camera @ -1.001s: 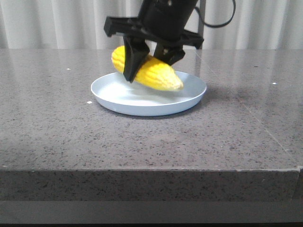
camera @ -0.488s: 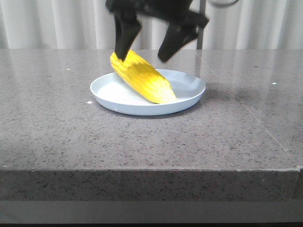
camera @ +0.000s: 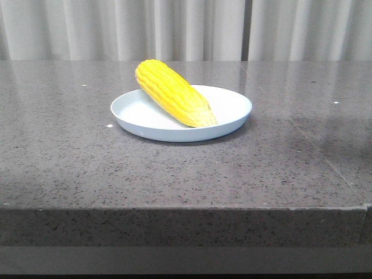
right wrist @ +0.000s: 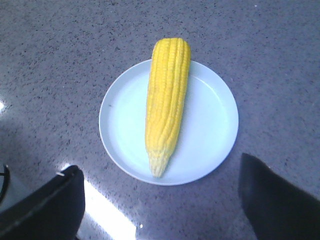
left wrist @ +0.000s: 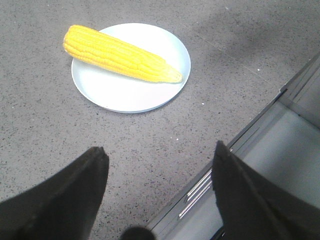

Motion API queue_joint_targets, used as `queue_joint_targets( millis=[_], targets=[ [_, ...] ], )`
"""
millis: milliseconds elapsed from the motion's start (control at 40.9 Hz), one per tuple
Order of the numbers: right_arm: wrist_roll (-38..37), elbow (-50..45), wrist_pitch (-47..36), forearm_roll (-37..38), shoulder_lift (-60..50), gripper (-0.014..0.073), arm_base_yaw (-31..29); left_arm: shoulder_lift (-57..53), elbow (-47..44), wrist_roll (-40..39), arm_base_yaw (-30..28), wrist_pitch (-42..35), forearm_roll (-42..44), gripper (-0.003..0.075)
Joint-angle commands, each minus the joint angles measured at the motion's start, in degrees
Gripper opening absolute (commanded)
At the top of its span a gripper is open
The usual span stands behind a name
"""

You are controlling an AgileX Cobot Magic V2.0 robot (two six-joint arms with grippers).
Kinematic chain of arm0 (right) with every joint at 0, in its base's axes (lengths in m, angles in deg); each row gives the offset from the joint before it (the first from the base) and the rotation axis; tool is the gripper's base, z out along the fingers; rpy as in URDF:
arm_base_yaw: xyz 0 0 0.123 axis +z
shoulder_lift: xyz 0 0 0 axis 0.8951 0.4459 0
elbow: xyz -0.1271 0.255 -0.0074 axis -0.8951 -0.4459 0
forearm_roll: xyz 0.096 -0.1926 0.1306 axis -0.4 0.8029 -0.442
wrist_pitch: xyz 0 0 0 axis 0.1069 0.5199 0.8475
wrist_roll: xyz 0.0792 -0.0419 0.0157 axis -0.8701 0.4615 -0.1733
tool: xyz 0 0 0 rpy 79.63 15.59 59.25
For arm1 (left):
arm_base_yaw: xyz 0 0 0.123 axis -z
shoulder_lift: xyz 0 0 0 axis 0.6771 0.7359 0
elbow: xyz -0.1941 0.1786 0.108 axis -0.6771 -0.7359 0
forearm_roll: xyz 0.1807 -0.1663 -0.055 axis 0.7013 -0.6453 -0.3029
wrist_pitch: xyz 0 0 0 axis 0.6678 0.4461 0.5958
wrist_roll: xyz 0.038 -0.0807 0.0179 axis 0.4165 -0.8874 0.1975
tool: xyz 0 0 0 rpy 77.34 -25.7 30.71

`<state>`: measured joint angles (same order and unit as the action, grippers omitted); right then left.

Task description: Place corn on plate with both arms

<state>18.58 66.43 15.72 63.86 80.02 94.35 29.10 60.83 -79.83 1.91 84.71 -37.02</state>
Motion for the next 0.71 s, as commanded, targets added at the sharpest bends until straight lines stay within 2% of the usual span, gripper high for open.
queue_joint_targets(
  millis=[0, 440, 611, 684],
  targets=[
    [0.9, -2.8, -2.1, 1.9, -7.8, 0.0645, 0.1, -0.1, 1.5, -0.6, 0.4, -4.6, 0.0, 0.0438],
    [0.8, -21.8, 0.4, 3.9, -34.1, 0.0645, 0.1, -0.1, 1.5, -0.6, 0.4, -4.6, 0.0, 0.0438],
    [0.8, -25.2, 0.4, 3.9, -39.1, 0.0643, 0.1, -0.1, 1.5, -0.6, 0.4, -4.6, 0.0, 0.0437],
    [0.8, -25.6, 0.7, 3.9, -39.6, 0.0601, 0.1, -0.1, 1.5, -0.6, 0.4, -4.6, 0.0, 0.0425]
  ],
)
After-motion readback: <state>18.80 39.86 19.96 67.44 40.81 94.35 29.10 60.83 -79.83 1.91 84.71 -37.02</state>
